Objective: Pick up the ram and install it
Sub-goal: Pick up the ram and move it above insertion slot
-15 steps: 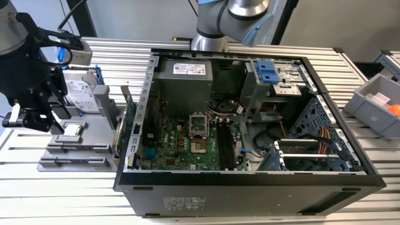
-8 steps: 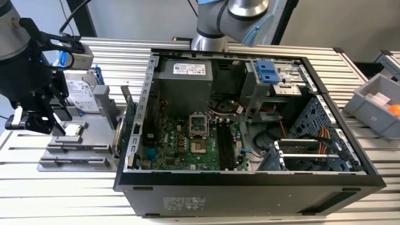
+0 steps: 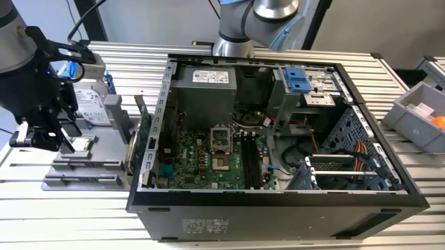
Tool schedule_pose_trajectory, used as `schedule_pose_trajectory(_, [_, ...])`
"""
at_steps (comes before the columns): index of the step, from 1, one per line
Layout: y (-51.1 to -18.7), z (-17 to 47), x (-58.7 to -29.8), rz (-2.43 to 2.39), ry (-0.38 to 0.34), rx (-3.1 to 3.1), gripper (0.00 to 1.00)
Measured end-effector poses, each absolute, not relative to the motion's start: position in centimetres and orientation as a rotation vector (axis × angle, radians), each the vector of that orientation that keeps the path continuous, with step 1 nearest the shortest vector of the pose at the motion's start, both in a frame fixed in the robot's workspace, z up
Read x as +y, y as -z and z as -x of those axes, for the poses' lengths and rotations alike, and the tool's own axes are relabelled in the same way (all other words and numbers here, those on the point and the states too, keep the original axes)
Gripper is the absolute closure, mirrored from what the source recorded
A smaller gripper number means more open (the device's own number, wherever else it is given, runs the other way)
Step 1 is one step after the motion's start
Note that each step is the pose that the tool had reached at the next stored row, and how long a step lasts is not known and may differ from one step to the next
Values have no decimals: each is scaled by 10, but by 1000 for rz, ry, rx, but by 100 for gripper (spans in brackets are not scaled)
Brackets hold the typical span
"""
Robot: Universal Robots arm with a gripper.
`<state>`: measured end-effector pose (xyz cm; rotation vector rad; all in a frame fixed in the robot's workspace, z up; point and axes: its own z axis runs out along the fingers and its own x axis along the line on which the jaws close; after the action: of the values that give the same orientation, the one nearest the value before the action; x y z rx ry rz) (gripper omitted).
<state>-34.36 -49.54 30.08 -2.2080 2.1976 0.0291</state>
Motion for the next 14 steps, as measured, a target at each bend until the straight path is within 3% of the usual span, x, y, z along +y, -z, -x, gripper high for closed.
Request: schedule_pose_trajectory(14, [-289,344,-495,2208,-29,2198,0])
